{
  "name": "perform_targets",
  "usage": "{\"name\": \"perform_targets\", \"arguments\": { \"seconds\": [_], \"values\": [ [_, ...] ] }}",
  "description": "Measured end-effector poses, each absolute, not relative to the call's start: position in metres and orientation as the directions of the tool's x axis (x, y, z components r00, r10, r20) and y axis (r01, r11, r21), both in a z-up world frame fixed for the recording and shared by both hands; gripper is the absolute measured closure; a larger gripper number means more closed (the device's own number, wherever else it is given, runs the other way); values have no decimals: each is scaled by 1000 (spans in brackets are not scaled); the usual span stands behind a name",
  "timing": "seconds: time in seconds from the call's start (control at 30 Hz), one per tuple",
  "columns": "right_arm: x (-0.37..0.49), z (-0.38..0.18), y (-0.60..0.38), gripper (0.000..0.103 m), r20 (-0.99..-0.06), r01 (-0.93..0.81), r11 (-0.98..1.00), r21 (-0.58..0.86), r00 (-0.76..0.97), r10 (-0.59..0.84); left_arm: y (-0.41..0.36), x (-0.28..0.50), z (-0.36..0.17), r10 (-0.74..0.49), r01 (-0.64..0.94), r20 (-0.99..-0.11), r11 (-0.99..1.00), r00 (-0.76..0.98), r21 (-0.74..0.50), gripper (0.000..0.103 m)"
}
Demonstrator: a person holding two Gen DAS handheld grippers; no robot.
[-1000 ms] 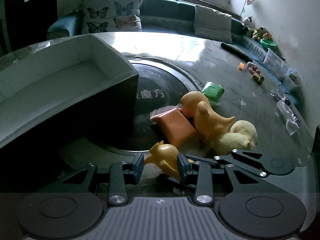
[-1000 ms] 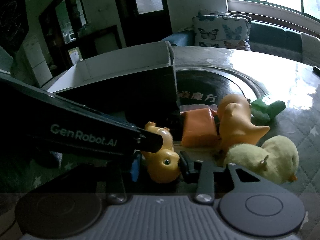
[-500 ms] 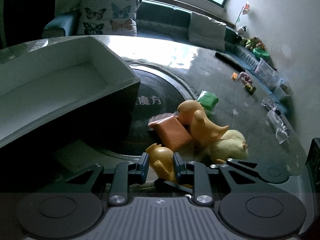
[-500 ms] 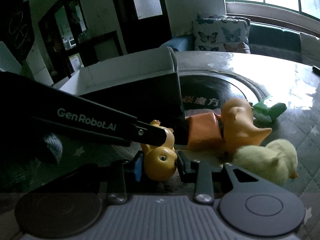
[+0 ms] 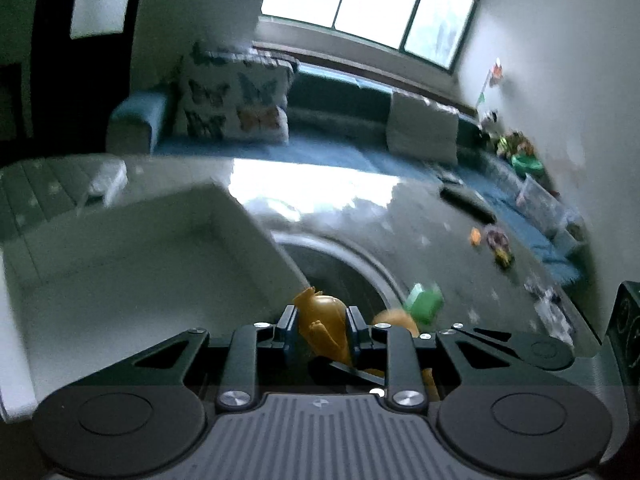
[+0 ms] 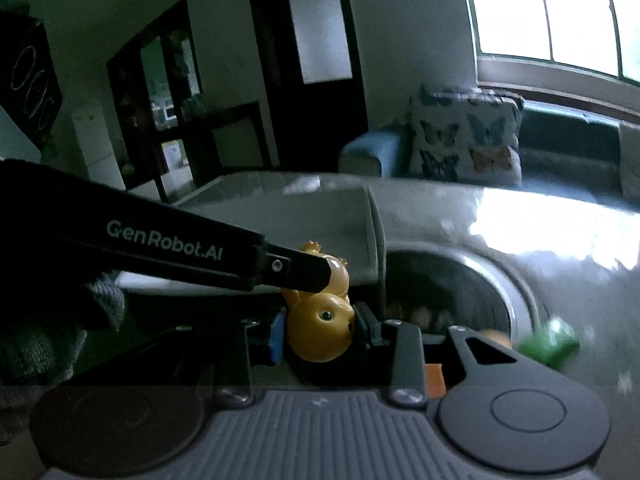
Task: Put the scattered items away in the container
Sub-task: 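Carry the yellow duck into the white box and open both grippers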
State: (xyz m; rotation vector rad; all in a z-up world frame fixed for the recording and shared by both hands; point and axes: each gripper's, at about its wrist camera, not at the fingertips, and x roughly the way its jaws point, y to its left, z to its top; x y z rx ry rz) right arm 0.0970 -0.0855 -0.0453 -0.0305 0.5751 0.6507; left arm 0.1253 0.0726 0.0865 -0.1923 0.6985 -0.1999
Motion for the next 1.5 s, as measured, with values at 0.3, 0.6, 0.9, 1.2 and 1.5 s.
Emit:
{"name": "perform_targets", "arguments": {
  "seconds": [0.3,0.6,0.9,1.2,1.5],
  "values": [
    [166,-40,-32,69,-527,-627,769,127,614,588,120,181,83,-200,40,-611,963,766,-266,75],
    [206,-87,0,69,-645,-648,752,122,524,556,147,215,41,-195,-26,-682,953,705,-301,76],
    [203,-95,10,68,-680,-660,746,90,507,530,152,218,30,-200,-49,-700,947,685,-317,76],
    [184,-77,-3,58,-642,-658,748,80,540,544,146,201,45,-178,-48,-682,953,709,-299,75],
    [143,-46,-38,39,-564,-649,759,58,606,561,123,167,68,-185,-4,-642,959,744,-282,75]
  ]
}}
